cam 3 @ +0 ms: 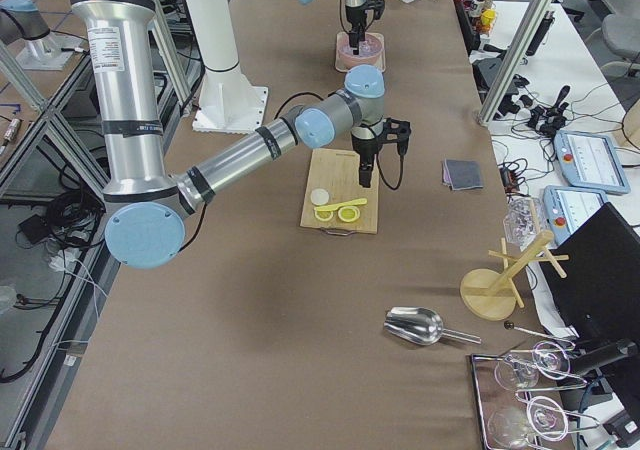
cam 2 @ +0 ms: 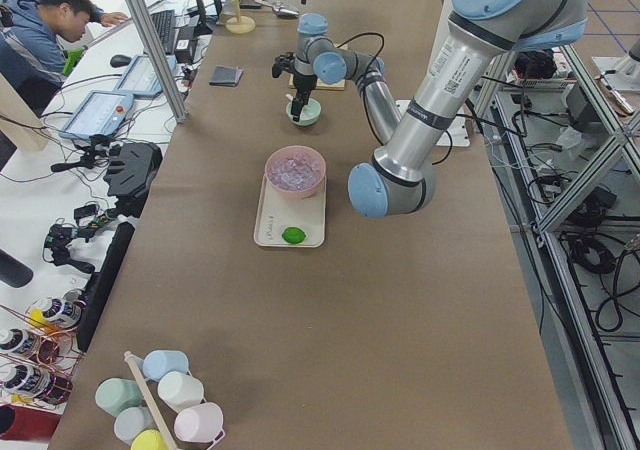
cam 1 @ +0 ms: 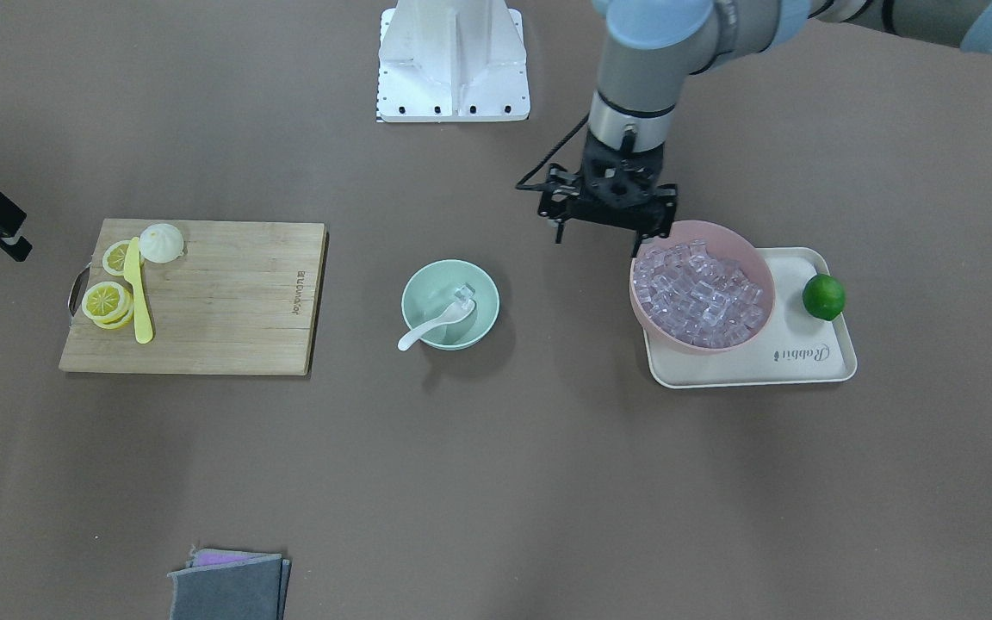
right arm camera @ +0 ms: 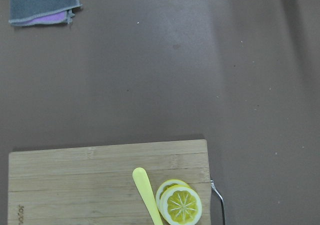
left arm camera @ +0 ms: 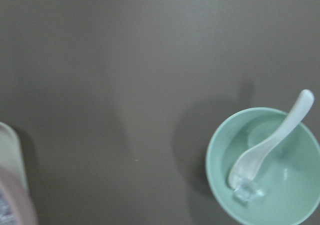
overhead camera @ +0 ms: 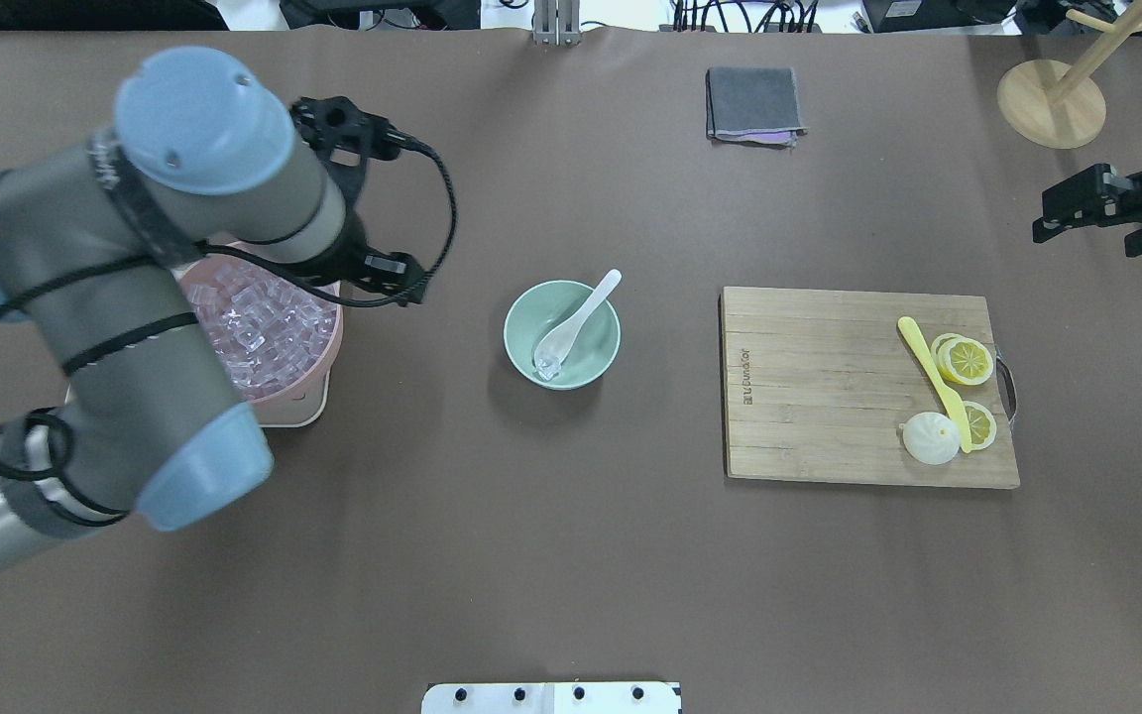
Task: Put spoon and ice into bowl
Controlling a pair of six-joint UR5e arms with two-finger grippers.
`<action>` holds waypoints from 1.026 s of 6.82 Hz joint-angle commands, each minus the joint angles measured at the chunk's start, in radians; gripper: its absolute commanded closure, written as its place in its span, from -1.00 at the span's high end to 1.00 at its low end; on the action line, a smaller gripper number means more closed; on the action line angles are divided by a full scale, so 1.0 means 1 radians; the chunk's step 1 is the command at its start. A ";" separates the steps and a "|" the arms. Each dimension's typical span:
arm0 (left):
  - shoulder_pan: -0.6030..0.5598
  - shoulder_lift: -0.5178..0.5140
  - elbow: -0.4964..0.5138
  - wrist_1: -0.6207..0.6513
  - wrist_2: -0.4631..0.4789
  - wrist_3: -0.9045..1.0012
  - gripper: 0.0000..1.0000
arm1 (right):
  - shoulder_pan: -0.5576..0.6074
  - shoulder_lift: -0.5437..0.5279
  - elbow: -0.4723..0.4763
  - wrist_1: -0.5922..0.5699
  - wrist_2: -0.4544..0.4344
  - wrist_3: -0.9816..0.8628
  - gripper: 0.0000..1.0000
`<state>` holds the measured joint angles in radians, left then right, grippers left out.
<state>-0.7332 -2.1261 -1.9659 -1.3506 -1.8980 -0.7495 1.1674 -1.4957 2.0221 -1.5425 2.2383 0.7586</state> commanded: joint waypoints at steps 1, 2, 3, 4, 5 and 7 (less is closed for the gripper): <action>-0.182 0.229 -0.135 0.061 -0.091 0.244 0.94 | 0.055 -0.050 -0.005 -0.002 0.027 -0.152 1.00; -0.306 0.321 -0.140 0.054 -0.151 0.426 0.94 | 0.084 -0.072 -0.005 -0.002 0.029 -0.209 1.00; -0.434 0.412 -0.124 0.033 -0.232 0.605 0.94 | 0.116 -0.093 -0.006 -0.004 0.043 -0.255 1.00; -0.556 0.530 -0.113 -0.014 -0.297 0.718 0.94 | 0.150 -0.119 -0.005 -0.004 0.058 -0.303 1.00; -0.675 0.617 -0.038 -0.106 -0.356 0.811 0.94 | 0.172 -0.136 -0.010 -0.025 0.064 -0.355 1.00; -0.797 0.716 0.047 -0.162 -0.412 0.915 0.94 | 0.233 -0.156 -0.010 -0.102 0.066 -0.502 1.00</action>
<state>-1.4490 -1.4713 -1.9566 -1.4820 -2.2877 0.1062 1.3658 -1.6388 2.0137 -1.6031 2.3015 0.3394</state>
